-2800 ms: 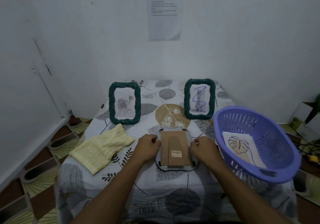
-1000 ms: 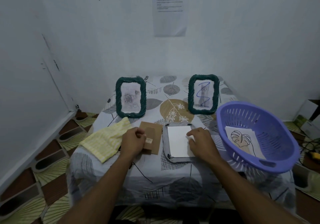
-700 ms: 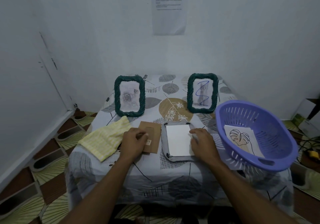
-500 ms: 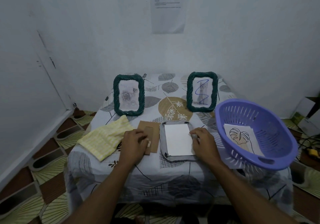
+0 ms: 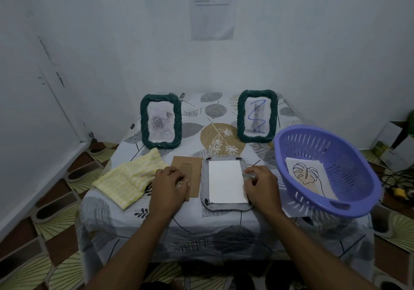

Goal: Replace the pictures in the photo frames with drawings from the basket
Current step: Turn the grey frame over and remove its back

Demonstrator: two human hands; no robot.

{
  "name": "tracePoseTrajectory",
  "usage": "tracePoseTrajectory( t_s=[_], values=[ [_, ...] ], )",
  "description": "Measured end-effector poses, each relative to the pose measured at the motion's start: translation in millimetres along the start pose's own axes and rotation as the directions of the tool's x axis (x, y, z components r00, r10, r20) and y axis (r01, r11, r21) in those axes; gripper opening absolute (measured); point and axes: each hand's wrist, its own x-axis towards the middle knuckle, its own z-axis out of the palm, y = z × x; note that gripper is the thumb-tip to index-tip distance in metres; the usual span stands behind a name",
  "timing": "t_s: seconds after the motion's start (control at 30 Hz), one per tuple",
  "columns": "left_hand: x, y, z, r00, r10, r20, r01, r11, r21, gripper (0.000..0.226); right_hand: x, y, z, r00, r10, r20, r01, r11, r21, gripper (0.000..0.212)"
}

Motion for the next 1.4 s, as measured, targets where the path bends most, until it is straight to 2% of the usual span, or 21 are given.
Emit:
tracePoseTrajectory(
  t_s=[0.17,0.27,0.33,0.43,0.53,0.63,0.8,0.9,1.23,1.4],
  values=[
    [6,15,-9,1.000,0.004,0.009,-0.004,0.999,0.052,0.020,2,-2,-2,1.000,0.006,0.028,-0.006,1.000,0.002,0.020],
    [18,36,-11,0.987,0.074,0.145,-0.056,0.991,-0.123,0.030,7,-5,-4,0.996,0.028,0.083,-0.025,0.999,-0.032,0.019],
    [22,45,-3,0.965,0.118,0.235,-0.078,0.982,-0.171,0.033,9,-6,-3,0.992,0.046,0.122,-0.036,0.996,-0.080,0.020],
    [23,58,8,0.945,0.005,0.326,0.028,0.995,-0.096,0.034,11,-6,-2,0.984,0.063,0.165,-0.043,0.991,-0.125,0.020],
    [22,68,16,0.953,-0.104,0.284,0.110,0.994,-0.006,0.031,13,-5,2,0.984,0.080,0.159,-0.061,0.991,-0.121,0.022],
    [19,71,18,0.954,-0.161,0.253,0.166,0.986,0.003,0.032,11,-8,1,0.983,0.084,0.161,-0.065,0.991,-0.119,0.024],
    [14,71,20,0.953,-0.216,0.211,0.238,0.968,-0.080,0.032,8,-9,-1,0.981,0.035,0.192,-0.010,0.992,-0.127,0.027],
    [15,69,18,0.948,-0.243,0.204,0.282,0.941,-0.189,0.030,8,-7,-1,0.979,0.034,0.200,-0.009,0.992,-0.126,0.026],
    [19,61,17,0.946,-0.240,0.216,0.300,0.901,-0.313,0.032,6,-12,-4,0.980,0.034,0.196,-0.012,0.993,-0.114,0.026],
    [22,73,-5,0.961,-0.214,0.173,0.265,0.888,-0.375,0.017,6,-33,-19,0.976,-0.121,0.180,0.143,0.983,-0.114,0.028]
  ],
)
